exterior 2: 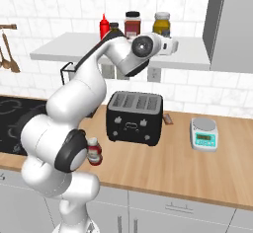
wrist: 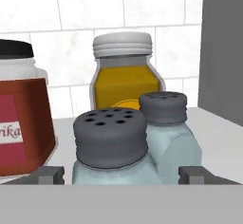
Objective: Put the shaker and condiment bottle from the counter next to their counterparts in the cabinet.
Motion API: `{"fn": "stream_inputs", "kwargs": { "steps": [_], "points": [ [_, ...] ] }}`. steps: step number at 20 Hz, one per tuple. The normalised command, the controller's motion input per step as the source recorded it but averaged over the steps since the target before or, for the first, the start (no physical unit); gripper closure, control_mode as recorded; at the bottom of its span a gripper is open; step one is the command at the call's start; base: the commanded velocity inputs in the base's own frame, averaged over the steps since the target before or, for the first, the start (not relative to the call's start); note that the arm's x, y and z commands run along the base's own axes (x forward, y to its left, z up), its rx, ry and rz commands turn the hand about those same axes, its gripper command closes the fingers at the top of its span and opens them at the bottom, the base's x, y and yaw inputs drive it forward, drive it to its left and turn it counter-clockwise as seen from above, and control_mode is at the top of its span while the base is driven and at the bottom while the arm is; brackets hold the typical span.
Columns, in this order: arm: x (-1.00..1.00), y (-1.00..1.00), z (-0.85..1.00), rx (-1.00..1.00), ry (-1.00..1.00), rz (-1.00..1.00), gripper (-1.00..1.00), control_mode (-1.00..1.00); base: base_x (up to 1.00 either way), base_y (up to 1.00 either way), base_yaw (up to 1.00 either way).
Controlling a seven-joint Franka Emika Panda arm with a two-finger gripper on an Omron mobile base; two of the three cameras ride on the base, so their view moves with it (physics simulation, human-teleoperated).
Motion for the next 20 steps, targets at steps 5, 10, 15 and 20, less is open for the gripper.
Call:
{"fn": "stream_inputs", "kwargs": {
  "steps": [5,10,15,20],
  "points": [
    [-0.03,0.00,0.02,0.04,-0.01,-0.17,-1.00,-1.00,0.00,0.00,0.00],
    [-0.25,-0.27,0.12,0.00,0.00,-0.20,-1.00,-1.00,0.00,0.00,0.00],
    [-0.39,-0.50,0.12,0.00,0.00,-0.21,-1.00,-1.00,0.00,0.00,0.00],
    [-0.46,0.04,0.03,0.07,-0.16,-0.05,-1.00,-1.00,0.00,0.00,0.00]
  ]
}}
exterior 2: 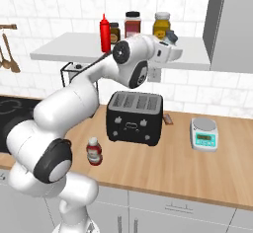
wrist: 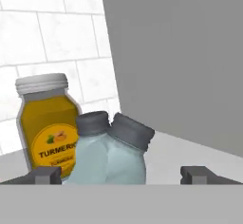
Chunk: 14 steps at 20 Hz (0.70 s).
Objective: Put the shaker and condiment bottle from the counter next to their counterparts in the cabinet.
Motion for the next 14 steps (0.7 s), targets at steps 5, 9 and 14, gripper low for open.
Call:
{"fn": "stream_inputs", "kwargs": {
  "steps": [5,9,14],
  "points": [
    [-0.08,0.34,0.00,0.15,-0.23,0.00,-1.00,-1.00,0.00,0.00,0.00],
    [0.00,0.35,0.00,0.17,-0.22,0.01,-1.00,-1.00,0.00,0.00,0.00],
    [-0.32,0.04,0.00,0.06,-0.11,0.09,-1.00,-1.00,0.00,0.00,0.00]
  ]
}}
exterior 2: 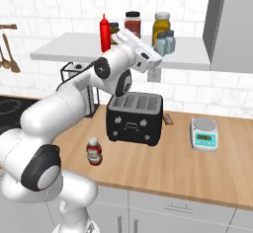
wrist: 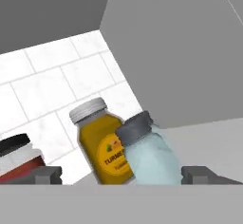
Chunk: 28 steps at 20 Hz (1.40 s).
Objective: Put the shaker and condiment bottle from the counter next to their counterparts in the cabinet.
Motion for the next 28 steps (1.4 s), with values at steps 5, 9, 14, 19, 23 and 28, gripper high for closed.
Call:
{"fn": "stream_inputs", "kwargs": {
  "steps": [5,9,14,19,23,28],
  "points": [
    [-0.96,-0.02,-0.41,-0.05,0.01,0.48,-1.00,-1.00,0.00,0.00,0.00],
    [-0.87,-0.36,-0.21,-0.18,0.03,0.64,-1.00,-1.00,0.00,0.00,0.00],
    [-0.91,-0.56,-0.02,-0.26,0.00,0.55,-1.00,-1.00,0.00,0.00,0.00],
    [-0.88,-0.38,-0.57,-0.13,0.00,0.62,-1.00,-1.00,0.00,0.00,0.00],
    [-0.15,0.00,-0.98,-0.06,0.00,0.98,-1.00,-1.00,0.00,0.00,0.00],
    [-0.27,-0.09,-0.31,-0.11,0.00,0.91,-1.00,-1.00,0.00,0.00,0.00]
  ]
}}
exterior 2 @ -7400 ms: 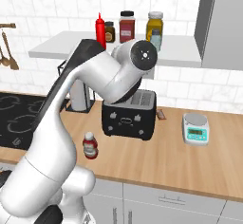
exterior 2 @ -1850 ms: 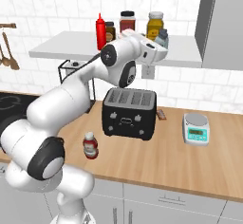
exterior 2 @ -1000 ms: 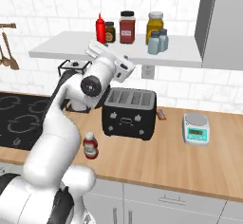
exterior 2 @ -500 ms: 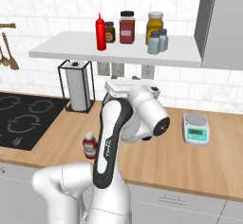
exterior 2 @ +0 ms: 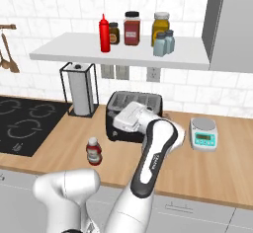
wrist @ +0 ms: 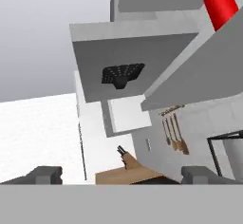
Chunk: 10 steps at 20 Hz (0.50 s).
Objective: Put the shaker and condiment bottle from the counter next to their counterparts in the cabinet.
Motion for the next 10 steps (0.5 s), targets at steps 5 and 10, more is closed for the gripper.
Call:
{"fn": "stream_inputs", "kwargs": {
  "steps": [5,10],
  "points": [
    [-0.12,-0.18,0.04,-0.02,0.00,0.22,-1.00,-1.00,0.00,0.00,0.00],
    [-0.39,-0.26,0.00,-0.11,-0.11,-0.14,-1.00,-1.00,0.00,0.00,0.00]
  ]
}}
